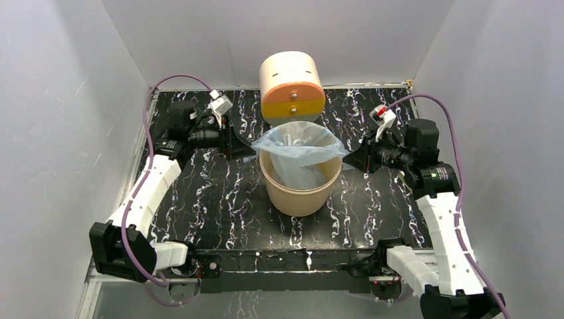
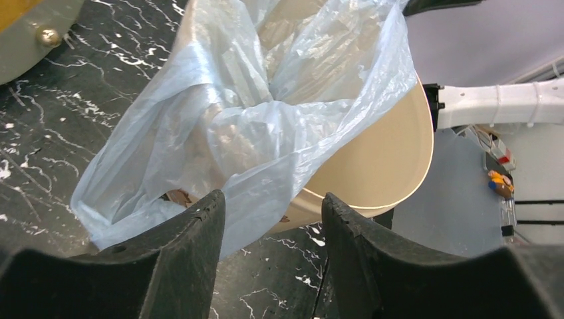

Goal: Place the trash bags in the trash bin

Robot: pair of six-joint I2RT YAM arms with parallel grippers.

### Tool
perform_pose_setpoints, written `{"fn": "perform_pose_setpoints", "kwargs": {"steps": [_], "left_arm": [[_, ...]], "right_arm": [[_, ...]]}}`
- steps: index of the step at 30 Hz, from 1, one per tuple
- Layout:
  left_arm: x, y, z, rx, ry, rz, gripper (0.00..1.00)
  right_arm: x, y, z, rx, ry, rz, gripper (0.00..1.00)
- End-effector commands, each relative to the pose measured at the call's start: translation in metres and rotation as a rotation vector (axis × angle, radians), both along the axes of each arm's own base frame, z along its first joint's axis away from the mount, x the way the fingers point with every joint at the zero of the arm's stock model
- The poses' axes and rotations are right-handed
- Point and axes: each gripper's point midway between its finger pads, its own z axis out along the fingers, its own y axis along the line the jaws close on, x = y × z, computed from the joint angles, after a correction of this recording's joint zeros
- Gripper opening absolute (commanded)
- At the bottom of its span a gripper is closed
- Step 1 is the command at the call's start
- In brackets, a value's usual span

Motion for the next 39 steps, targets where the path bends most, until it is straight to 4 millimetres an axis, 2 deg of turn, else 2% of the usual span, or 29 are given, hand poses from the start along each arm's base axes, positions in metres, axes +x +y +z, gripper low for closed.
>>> {"fn": "perform_pose_setpoints", "kwargs": {"steps": [1,3,7,10,16,21,25,29,32,36,39], "left_arm": [[-0.004,-0.011,0.012,-0.004,-0.050,-0.037,0.46],[-0.003,-0.013,0.007,0.010,-0.044,-0.029,0.36],[-0.003,-0.016,0.004,0.019,-0.017,-0.017,0.08],[-0.005,-0.015,0.004,0.024,-0.015,-0.003,0.00],[-0.022,-0.013,0.006,0.008,-0.002,-0.009,0.00],[-0.038,-0.011,-0.001,0.001,0.032,-0.004,0.00],[-0.047,-0.009,0.002,-0.010,0.028,-0.002,0.00],[-0.055,-0.009,0.000,-0.021,0.055,-0.005,0.00],[-0.064,-0.008,0.004,-0.037,0.065,-0.004,0.00],[-0.078,-0.009,0.007,-0.079,0.041,-0.046,0.00],[-0.084,-0.012,0.003,-0.102,0.079,-0.075,0.00]], "right_arm": [[0.008,-0.007,0.010,-0.032,-0.038,-0.042,0.15],[0.009,-0.009,0.008,-0.046,-0.025,-0.062,0.12],[0.004,-0.007,0.008,-0.035,-0.023,-0.043,0.12],[0.001,-0.005,0.008,-0.025,-0.024,-0.027,0.11],[-0.014,0.004,0.010,0.016,0.006,0.048,0.07],[-0.025,0.005,-0.015,0.062,0.114,0.008,0.04],[-0.033,-0.001,-0.030,0.038,0.171,-0.036,0.03],[-0.041,0.003,-0.018,0.057,0.153,0.003,0.02],[-0.057,0.012,-0.007,0.094,0.155,0.111,0.02],[-0.074,0.017,-0.010,0.119,0.220,0.203,0.00],[-0.079,0.021,-0.012,0.148,0.257,0.233,0.00]]}}
